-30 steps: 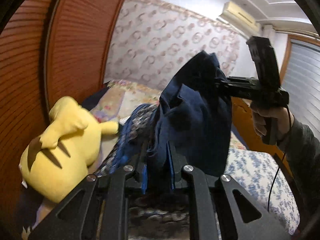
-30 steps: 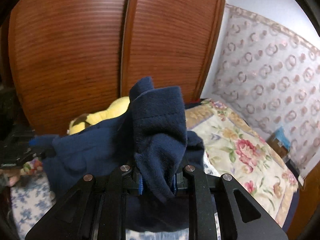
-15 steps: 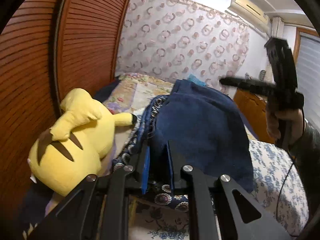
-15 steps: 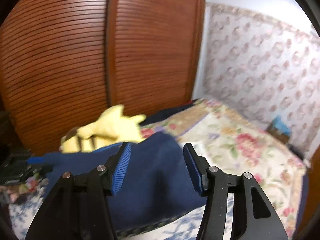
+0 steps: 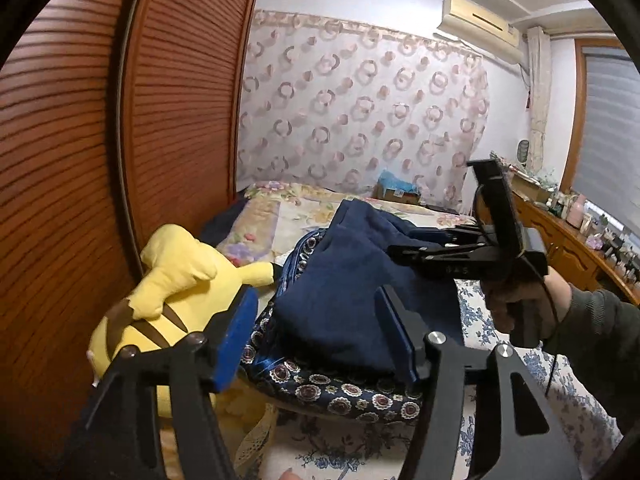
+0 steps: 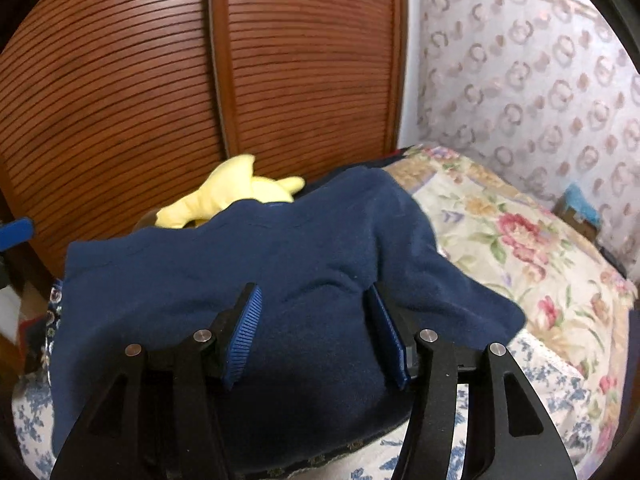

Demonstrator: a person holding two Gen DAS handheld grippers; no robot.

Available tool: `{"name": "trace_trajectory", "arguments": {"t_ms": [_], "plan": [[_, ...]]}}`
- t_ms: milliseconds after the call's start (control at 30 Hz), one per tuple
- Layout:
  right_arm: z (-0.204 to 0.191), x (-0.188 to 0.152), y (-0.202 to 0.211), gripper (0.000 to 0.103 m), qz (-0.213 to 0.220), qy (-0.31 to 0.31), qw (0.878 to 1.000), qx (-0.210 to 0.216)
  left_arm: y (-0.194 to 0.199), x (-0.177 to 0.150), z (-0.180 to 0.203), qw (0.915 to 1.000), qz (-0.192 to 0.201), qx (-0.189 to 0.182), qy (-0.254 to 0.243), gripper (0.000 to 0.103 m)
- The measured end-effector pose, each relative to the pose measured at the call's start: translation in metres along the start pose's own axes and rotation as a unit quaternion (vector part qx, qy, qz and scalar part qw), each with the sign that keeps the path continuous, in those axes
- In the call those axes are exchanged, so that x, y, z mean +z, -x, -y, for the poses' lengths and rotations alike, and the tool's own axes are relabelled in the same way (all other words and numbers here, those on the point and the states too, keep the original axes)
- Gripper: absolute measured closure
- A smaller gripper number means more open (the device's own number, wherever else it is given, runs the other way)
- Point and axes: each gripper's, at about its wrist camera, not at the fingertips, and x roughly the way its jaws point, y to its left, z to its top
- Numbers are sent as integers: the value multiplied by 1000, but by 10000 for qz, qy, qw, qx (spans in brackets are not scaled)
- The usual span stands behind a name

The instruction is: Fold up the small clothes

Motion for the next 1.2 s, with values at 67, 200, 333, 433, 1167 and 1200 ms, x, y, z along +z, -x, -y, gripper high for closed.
{"name": "trace_trajectory", "arguments": {"t_ms": [67, 200, 333, 433, 1167, 1200], "plan": [[1, -1, 17, 47, 111, -189, 9997, -61, 3, 0, 6, 9999, -4, -62, -86, 41], [-2, -8, 59, 47, 251, -244, 9990, -274, 11, 1, 22, 9997, 13, -57, -245, 41], [-3, -24, 104, 47, 379, -378, 9977, -411, 19, -1, 40, 9992, -11, -229, -341, 40], [-5, -40, 136, 47, 472, -452, 9960, -610, 24, -3, 54, 9986, -31, -315, -420, 40], [-10, -169, 312, 30, 1095, -1623, 9565, -2161, 55, -13, 170, 9923, 1, -801, -947, 40], [-11, -171, 317, 30, 1136, -1675, 9551, -2163, 58, -11, 172, 9923, 34, -808, -943, 39]]}}
